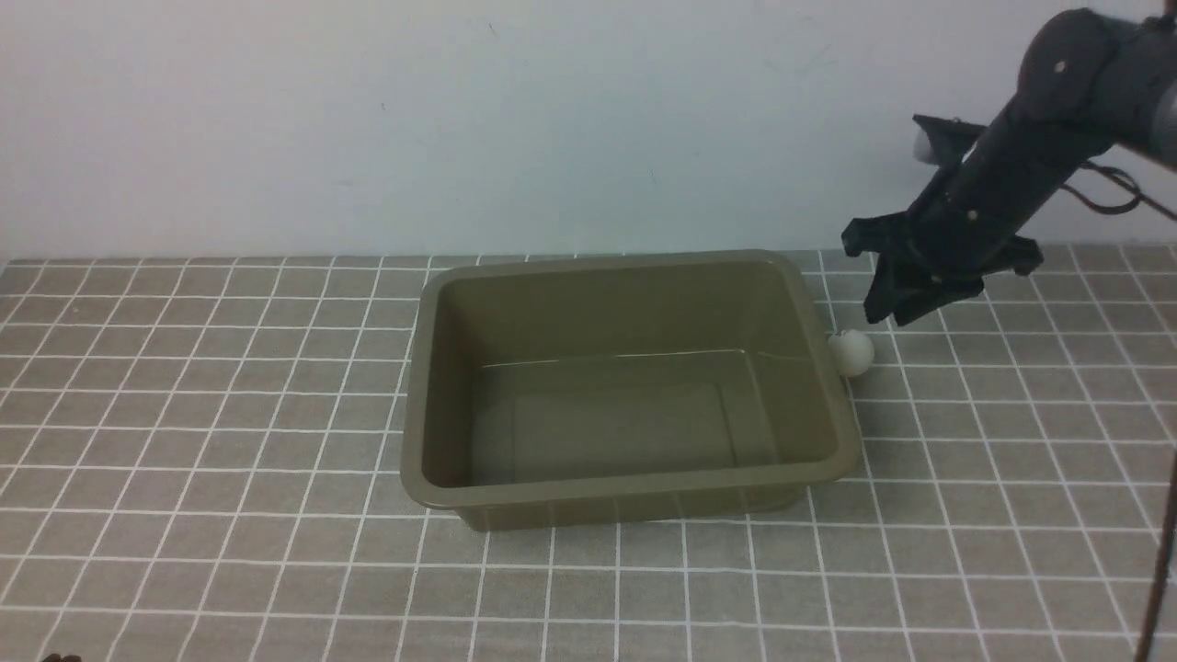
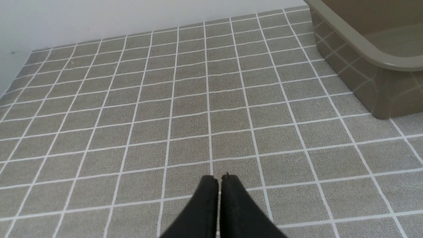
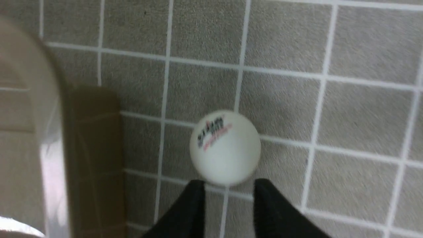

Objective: Put the table tennis balls into the box on the grey coffee tablecloth.
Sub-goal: 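Reach for and grasp a ping pong ball on the table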

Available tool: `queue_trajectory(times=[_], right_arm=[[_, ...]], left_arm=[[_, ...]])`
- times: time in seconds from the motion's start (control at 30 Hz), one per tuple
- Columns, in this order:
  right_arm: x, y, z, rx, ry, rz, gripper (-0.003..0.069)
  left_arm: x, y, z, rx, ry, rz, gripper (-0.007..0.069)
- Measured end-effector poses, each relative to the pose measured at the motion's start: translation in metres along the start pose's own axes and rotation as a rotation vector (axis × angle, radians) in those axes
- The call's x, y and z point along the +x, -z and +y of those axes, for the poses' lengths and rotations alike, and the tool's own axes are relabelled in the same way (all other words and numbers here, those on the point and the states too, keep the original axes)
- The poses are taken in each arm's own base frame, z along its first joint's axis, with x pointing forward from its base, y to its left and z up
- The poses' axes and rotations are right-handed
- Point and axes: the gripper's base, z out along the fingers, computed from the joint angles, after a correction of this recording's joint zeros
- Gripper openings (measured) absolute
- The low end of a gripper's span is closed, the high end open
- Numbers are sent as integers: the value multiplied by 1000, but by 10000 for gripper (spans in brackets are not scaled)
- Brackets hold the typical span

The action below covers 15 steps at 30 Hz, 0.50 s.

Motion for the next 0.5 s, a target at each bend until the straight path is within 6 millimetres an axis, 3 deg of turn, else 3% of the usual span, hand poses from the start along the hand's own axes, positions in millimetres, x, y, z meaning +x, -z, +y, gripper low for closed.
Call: queue_trajectory(times=[0.13, 0.23, 0.5], right_arm=[[-9, -17, -2, -2, -23, 6, 405], [-9, -27, -5, 3, -26, 27, 474], [-6, -48, -2, 16, -9, 67, 474]], left_arm=[[0, 0, 0, 0, 0, 0, -5], [0, 0, 0, 0, 0, 0, -5], [0, 0, 0, 0, 0, 0, -5]])
